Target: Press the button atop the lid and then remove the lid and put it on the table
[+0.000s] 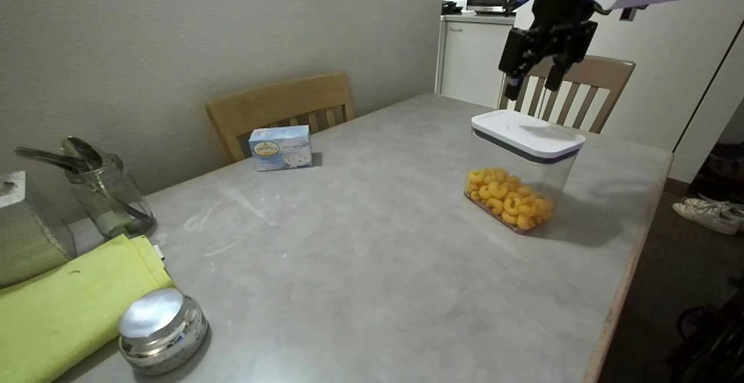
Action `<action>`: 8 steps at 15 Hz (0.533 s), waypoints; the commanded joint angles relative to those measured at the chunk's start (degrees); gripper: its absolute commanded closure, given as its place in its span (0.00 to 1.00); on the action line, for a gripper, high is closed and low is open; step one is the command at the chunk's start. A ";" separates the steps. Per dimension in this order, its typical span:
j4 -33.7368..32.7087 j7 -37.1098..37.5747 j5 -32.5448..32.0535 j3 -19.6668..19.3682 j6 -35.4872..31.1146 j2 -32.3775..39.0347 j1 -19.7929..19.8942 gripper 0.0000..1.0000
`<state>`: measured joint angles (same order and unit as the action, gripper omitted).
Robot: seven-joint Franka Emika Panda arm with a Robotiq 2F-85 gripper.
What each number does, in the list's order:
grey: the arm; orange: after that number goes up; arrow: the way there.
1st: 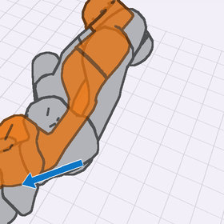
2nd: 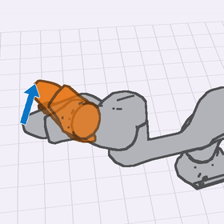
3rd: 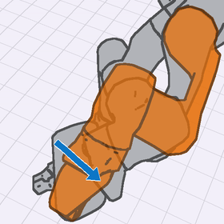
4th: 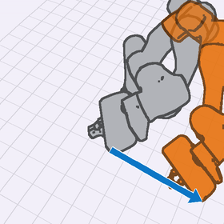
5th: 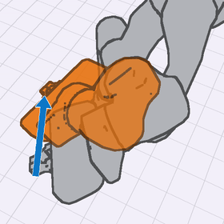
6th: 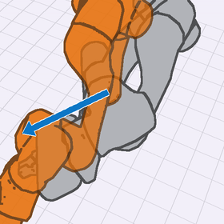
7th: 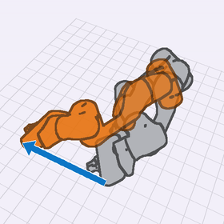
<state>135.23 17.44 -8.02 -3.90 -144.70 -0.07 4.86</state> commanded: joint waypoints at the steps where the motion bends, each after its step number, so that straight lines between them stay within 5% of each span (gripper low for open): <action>1: -3.52 -0.80 -0.64 -0.04 0.48 4.17 -0.58 0.42; 8: -6.30 2.33 1.19 0.12 9.72 4.42 -2.22 0.91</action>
<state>130.61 18.43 -7.99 -3.90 -139.51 4.40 3.31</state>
